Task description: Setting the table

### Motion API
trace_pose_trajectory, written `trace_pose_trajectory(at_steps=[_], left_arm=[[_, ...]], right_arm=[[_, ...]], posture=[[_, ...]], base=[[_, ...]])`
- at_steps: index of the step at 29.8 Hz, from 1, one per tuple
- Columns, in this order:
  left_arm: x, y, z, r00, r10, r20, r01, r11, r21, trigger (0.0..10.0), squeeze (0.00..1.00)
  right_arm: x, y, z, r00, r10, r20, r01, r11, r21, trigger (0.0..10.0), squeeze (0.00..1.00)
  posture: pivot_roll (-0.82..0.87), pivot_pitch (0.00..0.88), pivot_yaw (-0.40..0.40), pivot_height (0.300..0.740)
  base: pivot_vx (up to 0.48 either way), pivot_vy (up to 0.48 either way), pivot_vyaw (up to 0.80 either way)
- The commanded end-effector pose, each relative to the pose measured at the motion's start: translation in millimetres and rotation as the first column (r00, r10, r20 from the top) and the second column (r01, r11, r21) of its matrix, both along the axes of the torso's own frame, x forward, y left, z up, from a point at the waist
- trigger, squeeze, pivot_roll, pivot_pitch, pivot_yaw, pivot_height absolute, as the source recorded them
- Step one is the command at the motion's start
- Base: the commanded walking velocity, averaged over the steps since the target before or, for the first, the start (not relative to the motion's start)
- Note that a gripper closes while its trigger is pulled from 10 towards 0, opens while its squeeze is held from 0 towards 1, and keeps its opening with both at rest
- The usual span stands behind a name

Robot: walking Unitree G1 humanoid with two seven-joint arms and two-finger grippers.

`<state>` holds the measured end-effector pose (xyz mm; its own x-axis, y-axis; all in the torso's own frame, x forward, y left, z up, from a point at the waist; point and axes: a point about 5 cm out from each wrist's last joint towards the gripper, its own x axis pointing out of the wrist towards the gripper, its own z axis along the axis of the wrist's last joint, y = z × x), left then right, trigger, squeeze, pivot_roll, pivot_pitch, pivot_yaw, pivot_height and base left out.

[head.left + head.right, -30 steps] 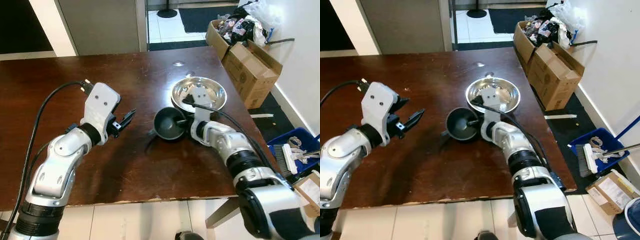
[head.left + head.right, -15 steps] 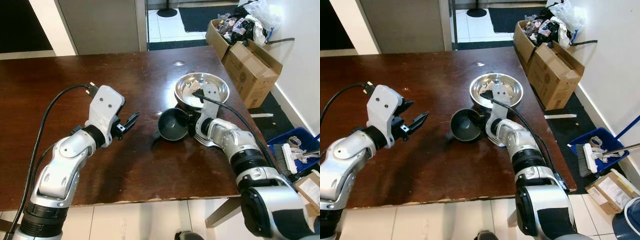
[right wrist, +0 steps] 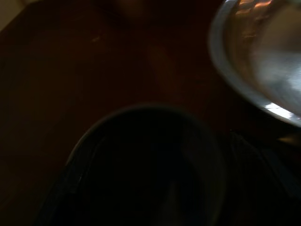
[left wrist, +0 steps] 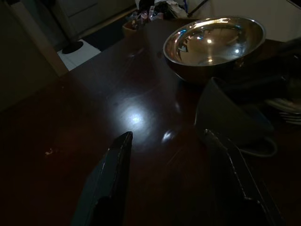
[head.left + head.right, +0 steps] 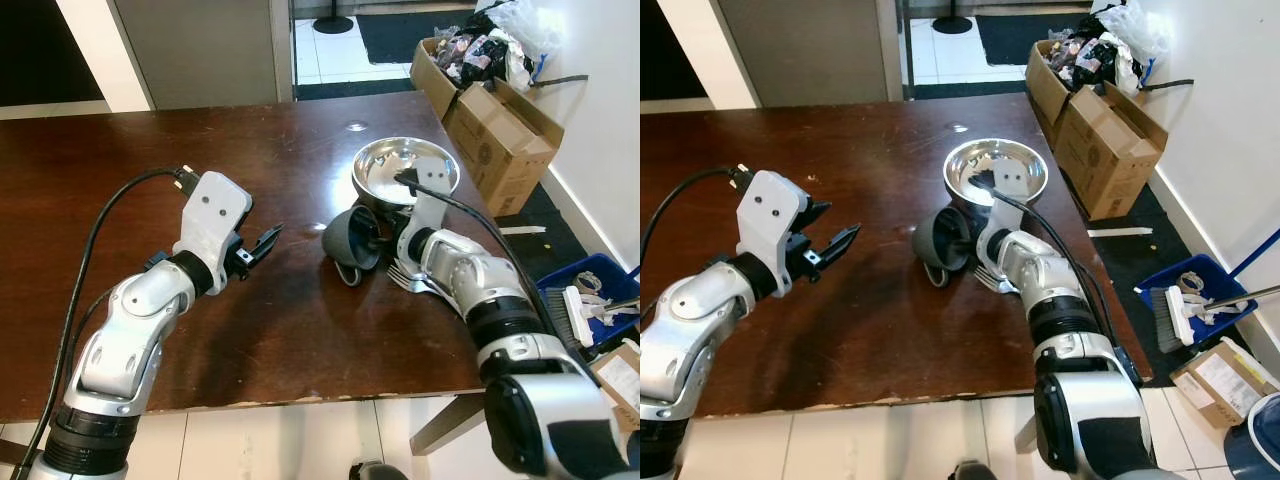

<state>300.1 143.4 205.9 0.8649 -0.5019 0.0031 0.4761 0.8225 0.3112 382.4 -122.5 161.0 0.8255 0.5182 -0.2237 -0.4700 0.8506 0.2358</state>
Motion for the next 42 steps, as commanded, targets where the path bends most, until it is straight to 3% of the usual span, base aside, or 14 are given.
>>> trace_pose_trajectory(at_steps=[1,6,8,13,16,18,19,20,24,28,35,38,41,42], left_arm=[[-1.8,-0.6,-1,1.000,-0.001,-0.004,0.001,1.000,0.009,10.0,0.00],[-2.7,-0.6,-1,1.000,0.000,-0.003,0.000,1.000,0.007,10.0,0.00],[-4.3,0.4,-1,1.000,0.002,-0.004,-0.002,1.000,0.006,10.0,0.00],[-3.6,0.2,-2,1.000,-0.003,-0.011,0.003,1.000,0.006,10.0,0.00],[-1.6,-4.0,-2,1.000,-0.023,-0.015,0.023,1.000,0.006,10.0,0.00],[-1.3,-4.3,-2,1.000,-0.027,-0.015,0.027,1.000,0.006,10.0,0.00],[-0.3,-6.4,-3,0.999,-0.034,-0.019,0.034,0.999,0.006,10.0,0.00],[-0.3,-6.4,-3,0.999,-0.034,-0.019,0.034,0.999,0.006,10.0,0.00],[0.7,-10.0,-3,0.999,-0.048,-0.017,0.048,0.999,0.011,10.0,0.00],[2.4,-9.2,-2,0.999,-0.047,-0.014,0.047,0.999,0.013,10.0,0.00],[4.4,-5.9,0,0.999,-0.039,-0.010,0.039,0.999,0.019,10.0,0.00],[5.1,-8.0,-1,0.999,-0.044,-0.013,0.045,0.999,0.020,10.0,0.00],[5.6,-8.8,-2,0.999,-0.048,-0.015,0.049,0.999,0.020,10.0,0.00],[5.8,-8.9,-1,0.999,-0.049,-0.015,0.049,0.999,0.020,10.0,0.00]], right_arm=[[-4.3,4.0,-3,0.999,0.043,0.000,-0.043,0.999,-0.017,10.0,0.00],[-14.1,4.8,8,0.991,0.090,0.098,-0.085,0.995,-0.048,10.0,0.00],[-33.5,-2.8,25,0.978,0.066,0.196,-0.055,0.997,-0.058,10.0,0.00],[-53.0,-13.3,30,0.960,0.024,0.277,0.005,0.995,-0.103,10.0,0.00],[-77.5,-18.7,33,0.954,-0.005,0.301,0.026,0.997,-0.067,10.0,0.00],[-82.6,-16.9,32,0.955,-0.011,0.295,0.026,0.999,-0.046,10.0,0.00],[-98.6,-9.0,23,0.963,-0.018,0.268,0.010,0.999,0.032,10.0,0.00],[-98.6,-9.0,23,0.963,-0.018,0.268,0.010,0.999,0.032,10.0,0.00],[-114.6,2.9,-4,0.982,-0.063,0.175,0.026,0.978,0.206,10.0,0.00],[-123.5,11.5,-27,0.991,-0.070,0.114,0.038,0.964,0.262,10.0,0.00],[-132.6,16.9,-61,0.990,-0.113,0.089,0.101,0.986,0.131,10.0,0.00],[-141.3,25.2,-73,0.989,-0.018,0.145,0.029,0.997,-0.074,10.0,0.00],[-148.2,29.8,-84,0.981,0.086,0.174,-0.040,0.967,-0.253,10.0,0.00],[-149.1,29.9,-85,0.980,0.094,0.176,-0.044,0.962,-0.271,10.0,0.00]], posture=[[-0.10,0.066,0.077,0.740],[-0.09,0.068,0.072,0.740],[-0.10,0.071,0.074,0.740],[-0.11,0.077,0.085,0.740],[-0.13,0.084,0.097,0.740],[-0.13,0.086,0.102,0.740],[-0.14,0.088,0.109,0.740],[-0.14,0.088,0.109,0.740],[-0.14,0.091,0.115,0.740],[-0.14,0.088,0.122,0.740],[-0.14,0.086,0.134,0.740],[-0.14,0.087,0.142,0.740],[-0.15,0.088,0.146,0.740],[-0.15,0.088,0.146,0.740]], base=[[0.000,0.000,0.00],[0.000,0.000,0.00],[0.000,0.000,0.00],[0.000,0.000,0.00],[0.000,0.000,0.00],[0.000,0.000,0.00],[0.000,0.000,0.00],[0.000,0.000,0.00],[0.000,0.000,0.00],[0.000,0.000,0.00],[0.000,0.000,0.00],[0.000,0.000,0.00],[0.000,0.000,0.00],[0.000,0.000,0.00]])
